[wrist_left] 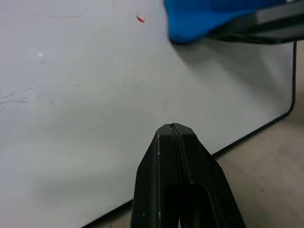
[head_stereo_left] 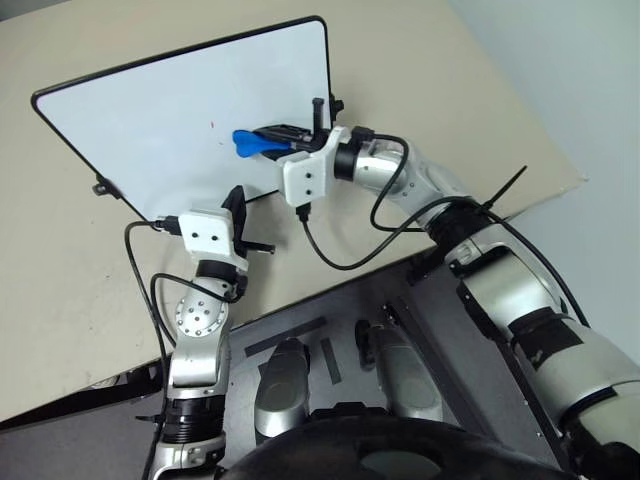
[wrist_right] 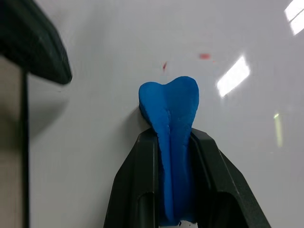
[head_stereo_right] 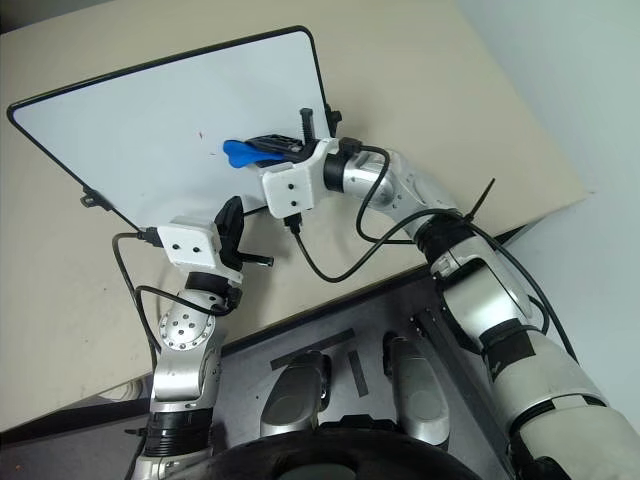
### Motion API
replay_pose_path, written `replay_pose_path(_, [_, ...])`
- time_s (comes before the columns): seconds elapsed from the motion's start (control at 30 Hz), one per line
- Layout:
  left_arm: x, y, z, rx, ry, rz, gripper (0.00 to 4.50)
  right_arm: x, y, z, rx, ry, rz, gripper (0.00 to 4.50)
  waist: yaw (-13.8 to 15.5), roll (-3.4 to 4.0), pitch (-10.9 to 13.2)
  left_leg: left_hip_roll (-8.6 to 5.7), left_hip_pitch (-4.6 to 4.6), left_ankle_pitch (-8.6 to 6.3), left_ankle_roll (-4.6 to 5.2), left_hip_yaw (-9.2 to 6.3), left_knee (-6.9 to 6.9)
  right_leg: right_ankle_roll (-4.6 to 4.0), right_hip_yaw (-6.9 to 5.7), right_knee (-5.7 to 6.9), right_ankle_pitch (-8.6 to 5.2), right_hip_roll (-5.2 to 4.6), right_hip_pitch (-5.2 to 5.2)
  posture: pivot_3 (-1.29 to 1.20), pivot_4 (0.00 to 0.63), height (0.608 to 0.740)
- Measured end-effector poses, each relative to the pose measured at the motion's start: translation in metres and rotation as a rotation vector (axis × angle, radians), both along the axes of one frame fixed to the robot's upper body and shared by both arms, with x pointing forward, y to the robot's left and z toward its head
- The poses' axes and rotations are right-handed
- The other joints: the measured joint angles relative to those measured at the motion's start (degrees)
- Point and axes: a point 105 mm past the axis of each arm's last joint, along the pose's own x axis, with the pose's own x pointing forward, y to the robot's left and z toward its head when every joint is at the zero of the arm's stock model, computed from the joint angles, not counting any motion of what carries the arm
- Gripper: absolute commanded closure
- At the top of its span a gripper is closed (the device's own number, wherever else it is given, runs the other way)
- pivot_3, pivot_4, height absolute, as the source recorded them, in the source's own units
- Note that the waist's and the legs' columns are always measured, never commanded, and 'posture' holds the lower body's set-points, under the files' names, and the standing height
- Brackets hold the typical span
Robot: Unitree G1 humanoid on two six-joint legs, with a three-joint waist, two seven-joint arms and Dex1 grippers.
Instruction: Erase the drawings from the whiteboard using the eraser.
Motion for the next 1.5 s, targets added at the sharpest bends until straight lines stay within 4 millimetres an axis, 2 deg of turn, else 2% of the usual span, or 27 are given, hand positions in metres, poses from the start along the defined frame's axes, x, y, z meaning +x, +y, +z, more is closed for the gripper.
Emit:
replay_pose_path(0.2, [0.001, 0.000, 0.001, 0.001, -0.002, -0.004, 4.50, 0.001, 0.000, 0.000, 0.001, 0.002, -0.013, 3.98, 0.0, 0.00, 0.0, -0.01, 0.00, 0.05, 0.07, 0.00, 0.00, -0.01, 0.00, 0.00, 0.07, 0.00, -0.01, 0.00, 0.150, 0.740])
replay_pose_path(0.5, [0.003, -0.001, 0.000, 0.001, 0.001, -0.009, 4.50, -0.013, 0.039, 0.013, 0.008, -0.043, 0.066, 3.98, -0.6, 0.00, 0.0, 0.00, 0.00, 0.04, 0.07, 0.01, -0.08, -0.05, -0.01, -0.05, 0.17, 0.01, -0.15, 0.00, 0.150, 0.740])
replay_pose_path(0.63, [0.003, -0.002, 0.000, -0.001, 0.001, -0.008, 4.50, -0.015, 0.049, 0.018, 0.012, -0.078, 0.079, 3.98, -0.6, 0.00, 0.0, 0.00, -0.01, 0.04, 0.07, 0.01, -0.07, -0.06, -0.01, -0.07, 0.17, 0.01, -0.14, 0.00, 0.150, 0.740])
replay_pose_path(0.87, [0.003, -0.002, 0.000, -0.001, 0.001, -0.007, 4.50, -0.012, 0.043, 0.017, 0.015, -0.101, 0.076, 3.98, -0.5, 0.01, 0.0, 0.00, -0.02, 0.03, 0.05, 0.01, -0.07, -0.04, -0.01, -0.17, 0.19, 0.01, -0.11, 0.00, 0.150, 0.740])
replay_pose_path(1.27, [0.005, -0.003, 0.001, -0.001, -0.005, -0.015, 4.50, -0.008, 0.031, 0.028, 0.043, -0.147, 0.053, 3.98, 0.0, 0.00, 0.0, -0.01, -0.08, 0.03, 0.06, 0.01, -0.06, 0.01, -0.02, -0.39, 0.30, 0.00, -0.07, 0.00, 0.150, 0.740])
replay_pose_path(1.5, [0.006, -0.002, 0.003, 0.000, -0.011, -0.013, 4.50, -0.007, 0.012, 0.015, 0.031, -0.104, 0.022, 3.98, 0.2, 0.00, 0.0, -0.02, -0.16, -0.03, 0.03, 0.02, -0.05, 0.11, 0.00, -0.70, 0.37, 0.00, 0.01, 0.00, 0.150, 0.740])
